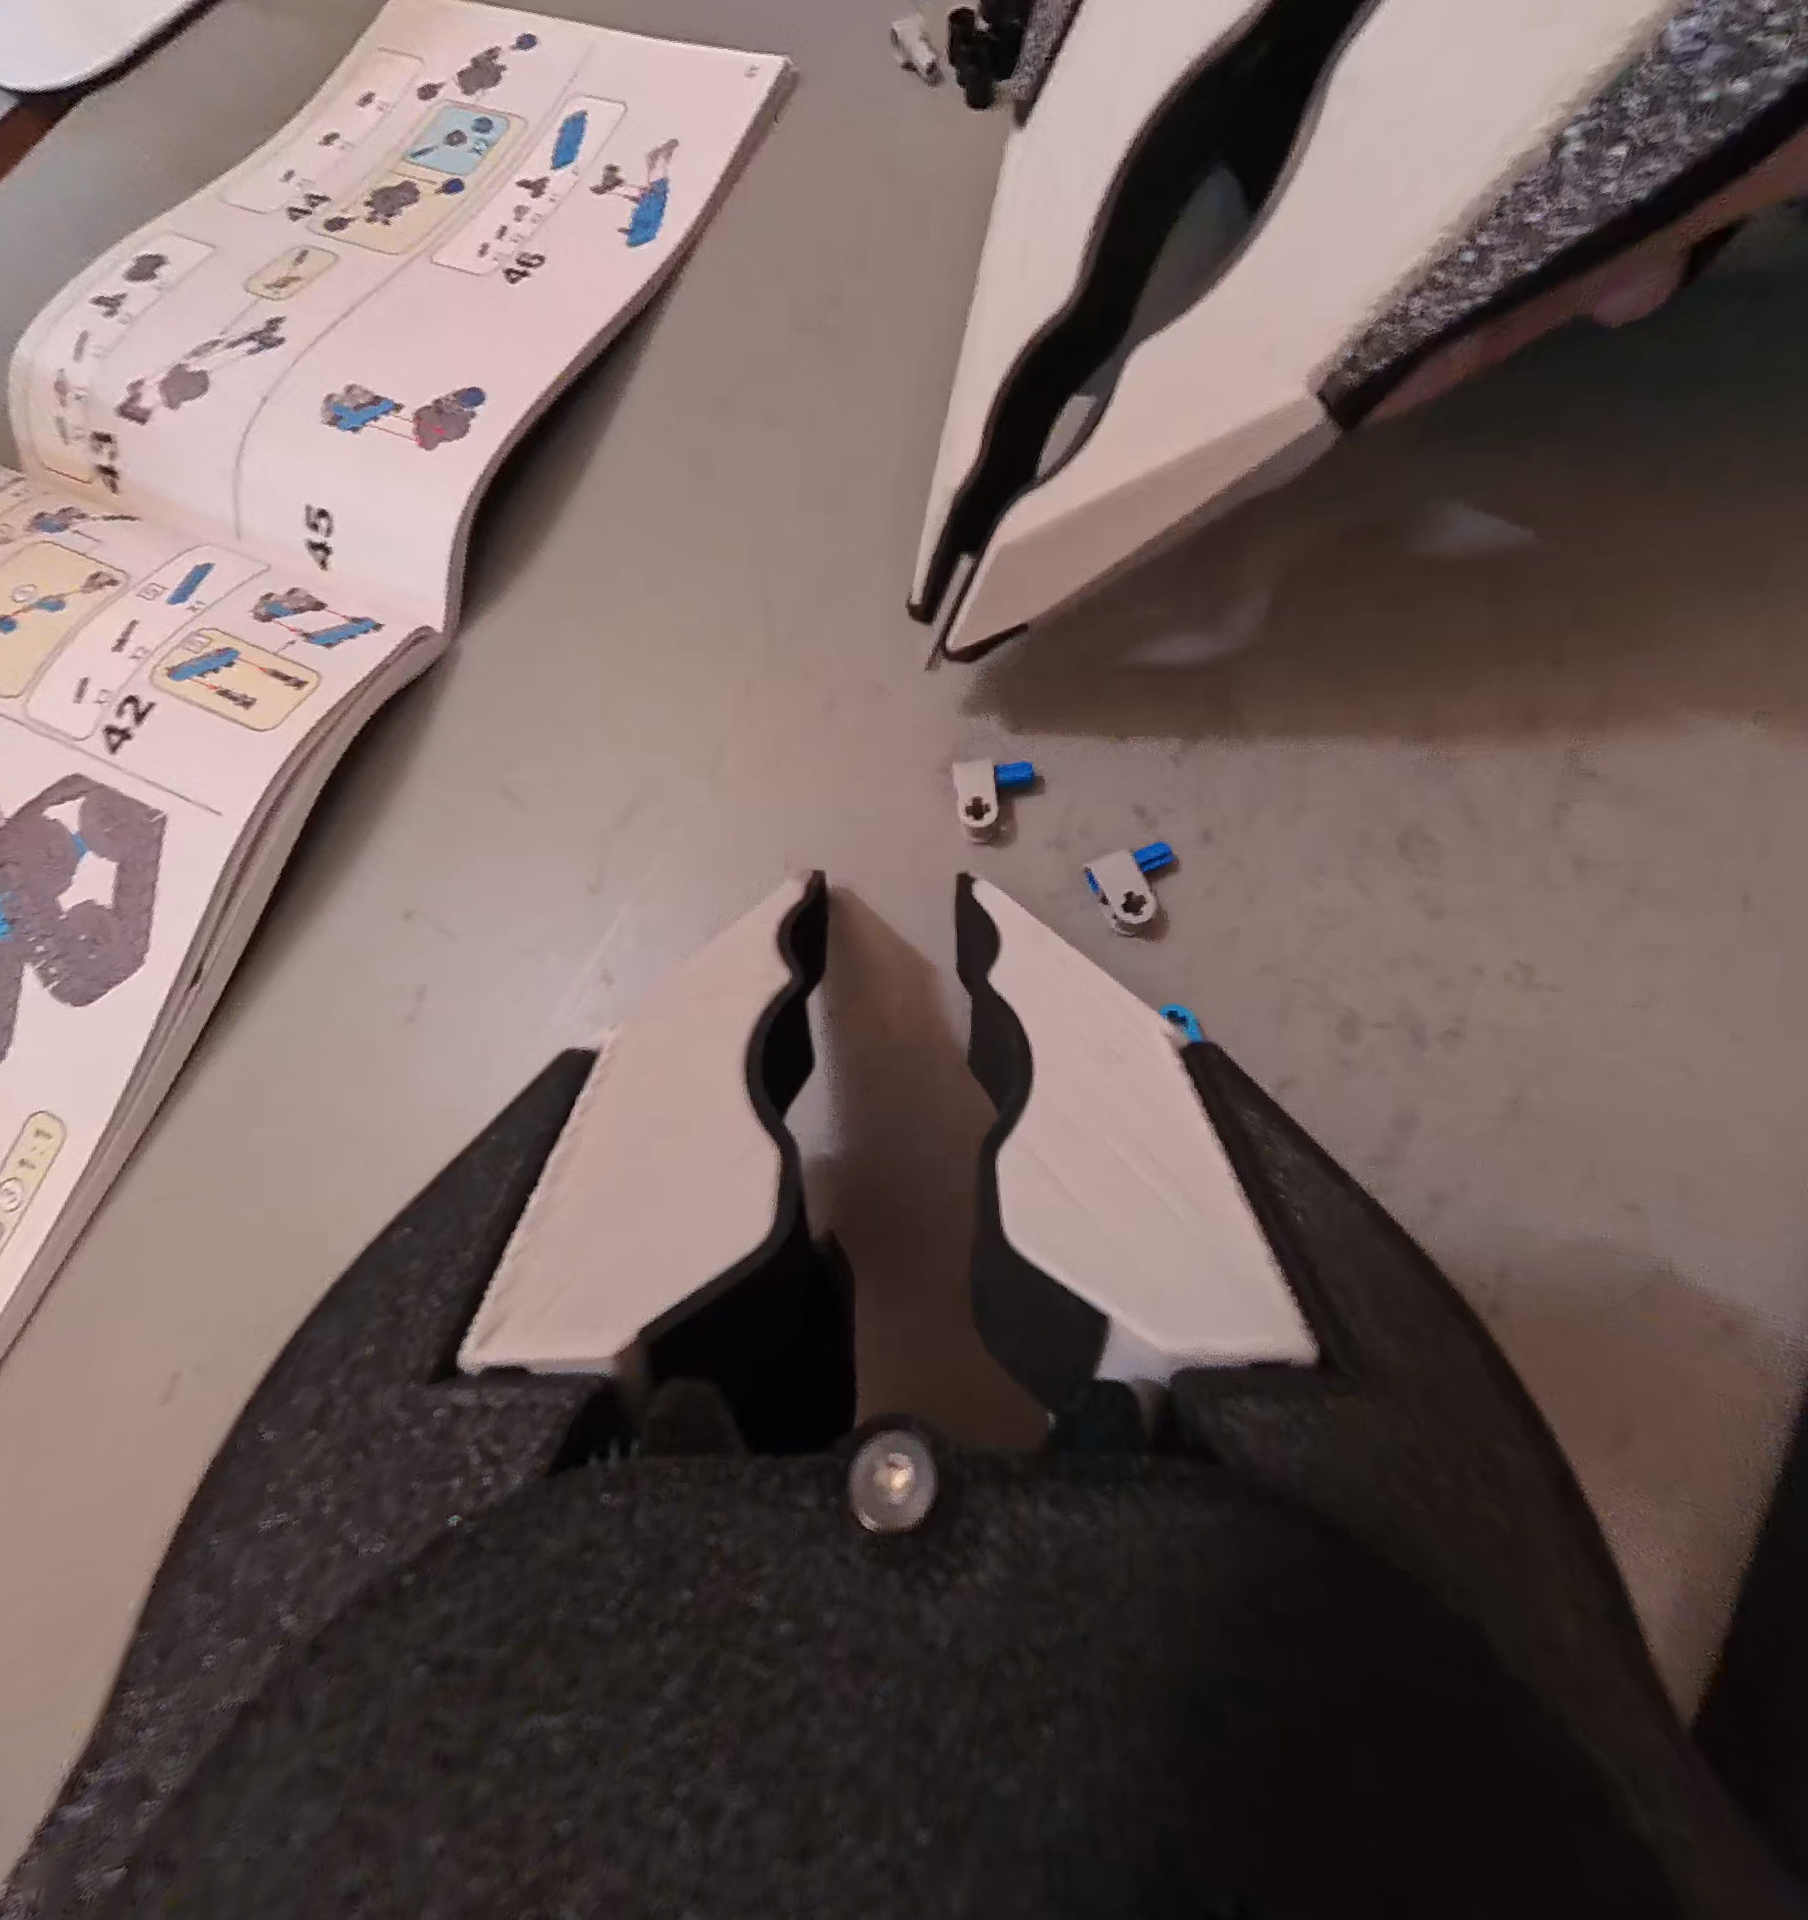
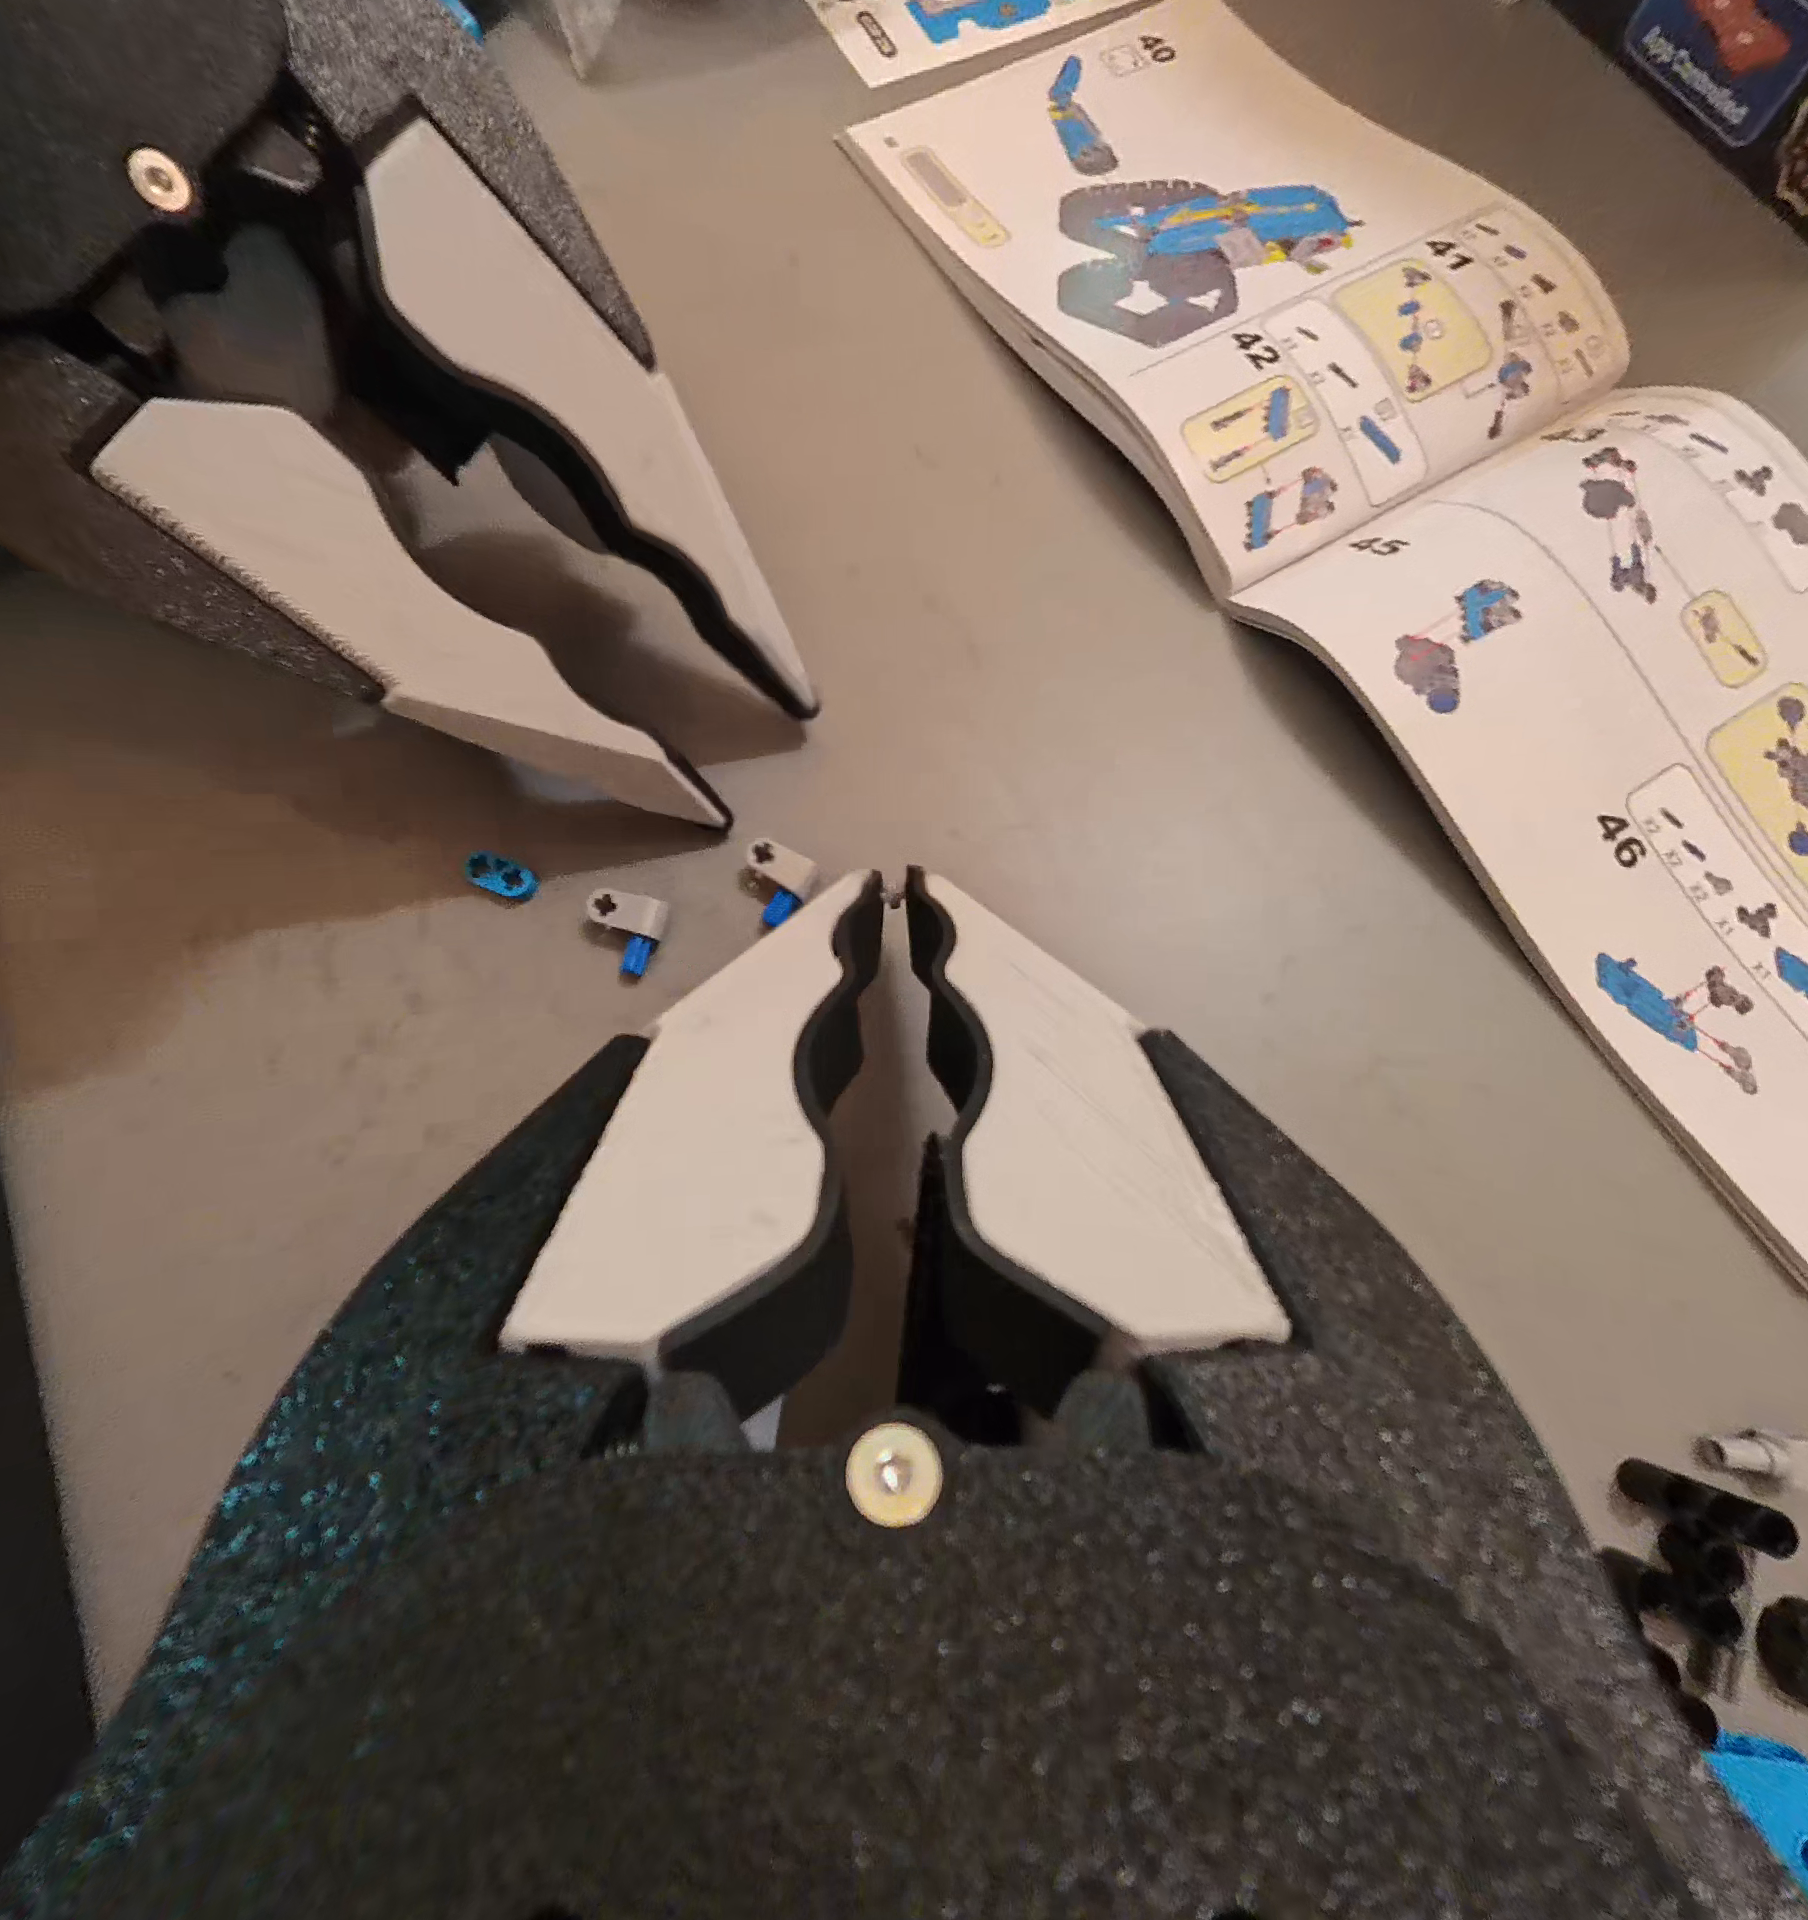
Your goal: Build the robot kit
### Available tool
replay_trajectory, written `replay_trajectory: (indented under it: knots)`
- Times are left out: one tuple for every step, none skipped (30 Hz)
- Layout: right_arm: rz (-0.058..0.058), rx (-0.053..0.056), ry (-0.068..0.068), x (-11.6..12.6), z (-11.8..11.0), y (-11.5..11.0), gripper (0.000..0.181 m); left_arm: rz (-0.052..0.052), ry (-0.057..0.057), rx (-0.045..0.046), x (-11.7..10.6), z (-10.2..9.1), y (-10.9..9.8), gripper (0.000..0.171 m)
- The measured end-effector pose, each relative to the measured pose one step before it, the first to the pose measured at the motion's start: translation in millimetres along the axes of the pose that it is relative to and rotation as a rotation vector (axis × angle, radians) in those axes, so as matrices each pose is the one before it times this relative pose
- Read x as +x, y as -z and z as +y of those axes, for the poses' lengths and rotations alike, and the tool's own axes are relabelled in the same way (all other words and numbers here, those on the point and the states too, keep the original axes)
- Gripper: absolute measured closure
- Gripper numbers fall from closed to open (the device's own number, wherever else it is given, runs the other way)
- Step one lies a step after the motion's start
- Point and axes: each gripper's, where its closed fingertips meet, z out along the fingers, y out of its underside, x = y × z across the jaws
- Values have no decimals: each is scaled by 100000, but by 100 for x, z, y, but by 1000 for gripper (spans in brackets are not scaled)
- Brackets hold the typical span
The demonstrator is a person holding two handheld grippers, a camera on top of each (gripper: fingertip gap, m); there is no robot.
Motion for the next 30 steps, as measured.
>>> replay_trajectory:
  knots:
    - [326, -121, -1205, 250, 152, 68, 177, 1341, 38, 266, 74, -56, -21, 149]
    - [683, 73, -885, 245, 94, 97, 177, 887, -162, 1, 35, -31, -55, 149]
    - [62, 467, -304, 99, -9, 122, 177, 974, -169, -26, 30, -34, -62, 150]
    - [-164, 216, -482, 34, -4, 77, 177, 741, 132, -2, -25, -39, -54, 150]
    - [-387, 69, -694, -11, 20, 0, 177, 647, 609, -20, -55, -36, -53, 150]
    - [-1039, -52, -706, -127, 9, -68, 177, 472, 578, 14, -65, -34, -45, 149]
    - [-1350, -430, -799, -171, 27, -124, 177, 327, 130, 27, -29, -28, -32, 148]
    - [-1112, -146, -281, -172, -30, -168, 177, 413, -972, 74, 80, -26, -18, 149]
    - [-1112, -495, 72, -181, -6, -189, 177, -40, -1992, 169, 79, -27, 11, 150]
    - [-1136, -1166, 201, -212, 107, -212, 177, 258, -1922, 171, 150, -13, 18, 151]
    - [-1485, -1264, 20, -277, 161, -186, 177, 1684, -1717, 159, 389, -29, 7, 153]
    - [-1474, -1031, -363, -282, 191, -130, 177, 1307, -1576, 139, 342, -18, 2, 153]
    - [-1559, -717, -628, -285, 174, -104, 177, -218, -1157, 18, 96, -13, -7, 155]
    - [-2161, -665, -1045, -333, 163, -99, 177, 626, -1074, 88, 181, -14, 11, 156]
    - [-1514, 171, -1232, -215, -18, -30, 177, 898, -698, 96, 188, -14, 6, 156]
    - [-343, 46, -604, -22, -18, -29, 177, 385, 152, -112, 55, 3, -36, 156]
    - [-562, 145, -337, -56, -33, -42, 177, 964, 747, -52, 94, -41, -57, 158]
    - [-1433, 330, -743, -174, -45, -104, 177, 1190, 884, -72, 96, -38, -72, 160]
    - [-2222, 576, -1715, -263, -64, -133, 177, 1032, 962, -63, 45, -45, -94, 161]
    - [-2346, 705, -2327, -253, -98, -189, 177, 1107, 1043, -63, 46, -52, -82, 163]
    - [-1456, 594, -2017, -119, -132, -175, 177, 675, 848, -39, 14, -25, -47, 163]
    - [289, 127, -371, 147, -121, -70, 177, 495, 548, -108, 3, -3, -27, 163]
    - [-218, -124, 114, 51, -72, -60, 177, 264, 190, 8, 9, 6, 8, 163]
    - [-328, 230, -381, 48, -80, -66, 177, -500, -718, 89, 17, -13, 23, 163]
    - [-481, 360, -685, 20, -31, -41, 177, -1447, -1785, 146, 6, -11, 37, 164]
    - [-590, 396, -650, -28, 12, -19, 177, -1950, -2178, 171, -27, -6, 63, 164]
    - [-367, 242, -452, -5, 30, 41, 177, -2271, -2067, 380, -79, -24, 123, 164]
    - [579, 362, 152, 73, -13, 133, 177, -2077, -2046, 675, -72, -17, 185, 164]
    - [791, 1119, 740, 66, -154, 261, 177, -846, -877, 153, 6, 96, 170, 164]
    - [-336, 1434, 400, -87, -222, 338, 177, 394, 618, -817, 68, 251, 40, 164]
